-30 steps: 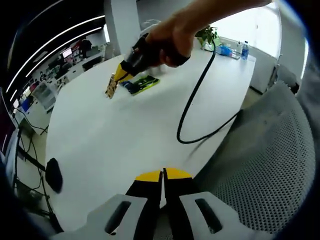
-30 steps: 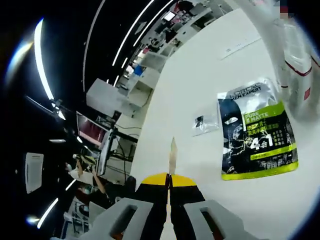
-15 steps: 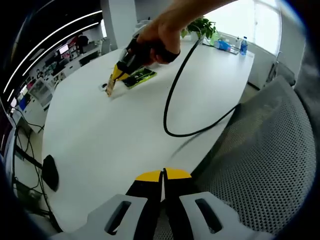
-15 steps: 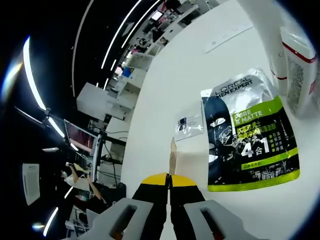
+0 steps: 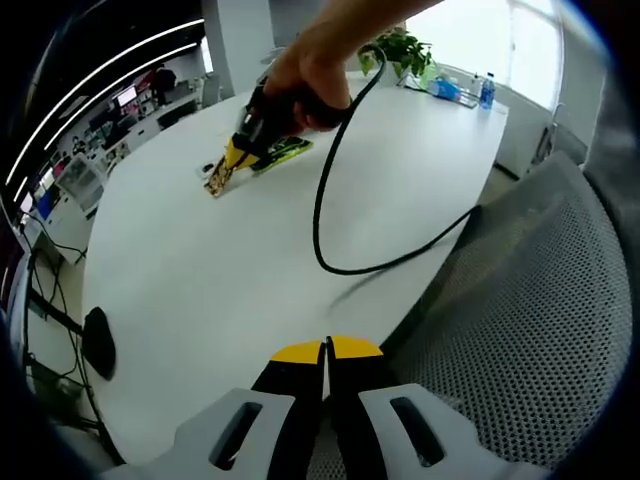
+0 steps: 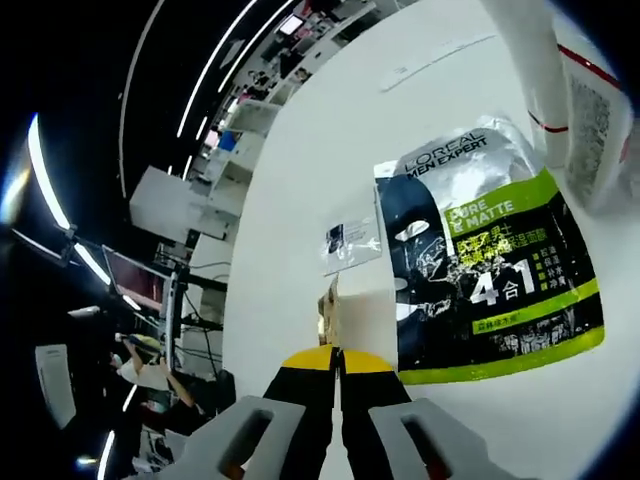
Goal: Arrange the skincare products in the storage area until every visible bottle or jar stands upright without overlapping.
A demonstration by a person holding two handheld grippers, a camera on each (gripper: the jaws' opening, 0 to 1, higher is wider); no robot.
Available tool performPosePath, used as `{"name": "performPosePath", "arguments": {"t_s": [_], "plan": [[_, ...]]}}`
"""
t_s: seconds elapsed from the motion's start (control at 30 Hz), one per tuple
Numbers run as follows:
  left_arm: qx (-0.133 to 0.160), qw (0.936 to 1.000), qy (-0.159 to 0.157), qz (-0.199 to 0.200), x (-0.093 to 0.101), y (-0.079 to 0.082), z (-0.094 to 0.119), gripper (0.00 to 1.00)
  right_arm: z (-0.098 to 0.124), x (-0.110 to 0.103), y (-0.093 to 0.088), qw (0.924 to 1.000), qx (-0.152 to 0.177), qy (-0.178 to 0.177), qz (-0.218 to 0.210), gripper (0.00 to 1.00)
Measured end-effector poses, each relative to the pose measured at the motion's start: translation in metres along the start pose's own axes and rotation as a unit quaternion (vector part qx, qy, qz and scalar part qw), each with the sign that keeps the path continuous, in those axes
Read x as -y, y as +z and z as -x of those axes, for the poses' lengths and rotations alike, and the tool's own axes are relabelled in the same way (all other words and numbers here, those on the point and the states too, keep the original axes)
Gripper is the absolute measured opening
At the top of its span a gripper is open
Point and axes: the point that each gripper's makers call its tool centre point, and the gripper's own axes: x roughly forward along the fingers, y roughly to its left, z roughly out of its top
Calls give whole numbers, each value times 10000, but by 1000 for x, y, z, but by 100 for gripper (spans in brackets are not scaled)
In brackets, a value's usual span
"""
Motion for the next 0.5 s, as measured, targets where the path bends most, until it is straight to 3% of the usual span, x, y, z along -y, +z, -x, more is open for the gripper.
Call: {"name": "performPosePath", "arguments": {"t_s": [0.3,0.5], "plan": [[-4,10000,-38,-46,1,0,0,0,5,6,-3,9997,154,-60,-170,0],[-3,9999,-64,-86,2,0,0,0,6,3,2,9995,191,-213,151,8]]}}
